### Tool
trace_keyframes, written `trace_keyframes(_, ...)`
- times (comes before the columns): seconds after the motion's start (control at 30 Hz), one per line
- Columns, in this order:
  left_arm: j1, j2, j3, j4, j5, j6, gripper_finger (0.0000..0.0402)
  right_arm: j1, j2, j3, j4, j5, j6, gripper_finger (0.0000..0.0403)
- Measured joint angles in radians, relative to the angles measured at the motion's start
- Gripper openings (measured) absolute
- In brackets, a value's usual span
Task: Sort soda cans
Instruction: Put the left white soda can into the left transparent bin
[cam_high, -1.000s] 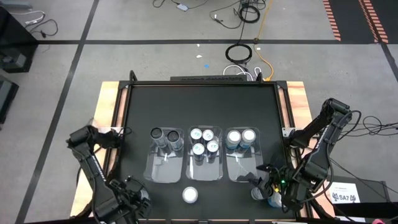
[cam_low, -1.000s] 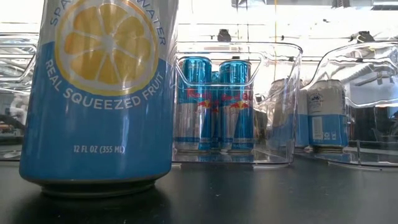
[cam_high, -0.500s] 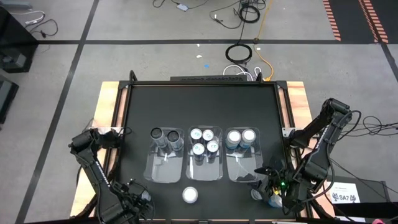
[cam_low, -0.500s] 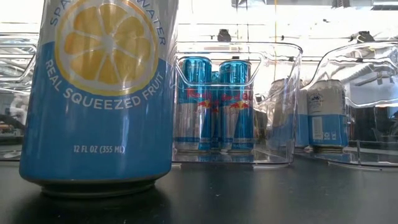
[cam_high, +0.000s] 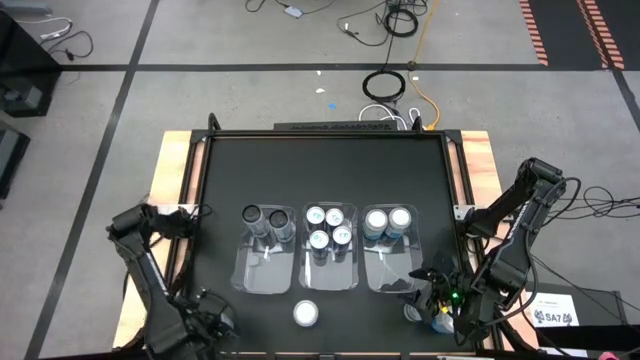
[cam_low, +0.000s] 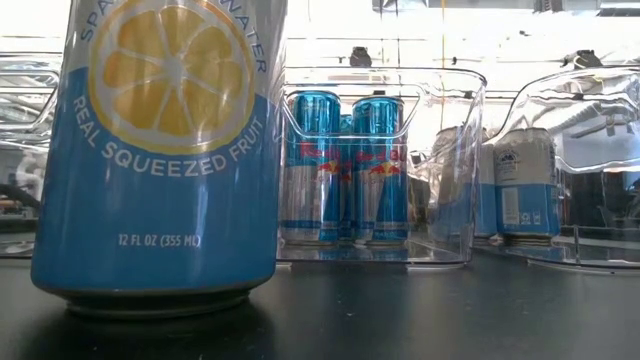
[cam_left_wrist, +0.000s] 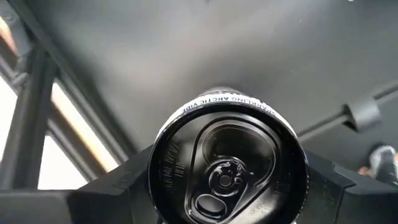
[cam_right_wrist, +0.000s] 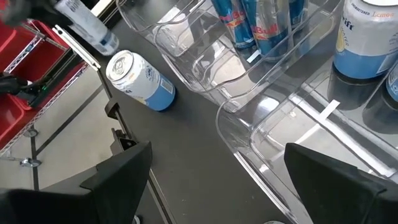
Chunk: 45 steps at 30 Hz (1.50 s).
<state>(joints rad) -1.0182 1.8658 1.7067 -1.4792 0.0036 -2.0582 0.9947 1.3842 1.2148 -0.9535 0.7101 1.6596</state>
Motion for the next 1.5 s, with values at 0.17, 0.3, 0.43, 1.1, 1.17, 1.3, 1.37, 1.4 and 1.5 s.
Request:
trace_keyframes(0.17,-0.019,-0.077,0.02,-0.068,-0.007,-0.041,0.0271,0.0,0.0,0.0,0.0,0.0,0.0,0.0359)
trace_keyframes(0.3,-0.032,-0.172,0.011,-0.095,-0.04,-0.077,0.0271,0.0,0.0,0.0,0.0,0.001,0.0,0.0359)
trace_keyframes(0.43,-0.028,-0.261,-0.005,-0.092,-0.173,-0.081,0.0271,0.0,0.0,0.0,0.0,0.001,0.0,0.0359)
trace_keyframes(1.1,0.369,-0.371,-0.153,-0.09,-0.333,0.339,0.0271,0.0,0.0,0.0,0.001,0.002,0.003,0.0359)
trace_keyframes(1.17,0.39,-0.373,-0.207,-0.068,-0.317,0.348,0.0271,0.0,0.0,0.0,0.001,0.002,0.003,0.0359)
trace_keyframes(1.3,0.414,-0.375,-0.296,0.012,-0.315,0.362,0.0271,0.0,0.0,0.0,0.001,0.002,0.003,0.0359)
trace_keyframes(1.37,0.432,-0.376,-0.338,0.09,-0.31,0.4,0.0271,0.0,0.0,0.0,0.001,0.004,0.003,0.0359)
trace_keyframes(1.4,0.442,-0.376,-0.357,0.128,-0.301,0.419,0.0271,0.0,0.0,0.0,0.001,0.005,0.003,0.0359)
trace_keyframes(1.5,0.478,-0.375,-0.408,0.176,-0.279,0.438,0.0271,0.0,0.0,0.0,0.002,0.005,0.003,0.0359)
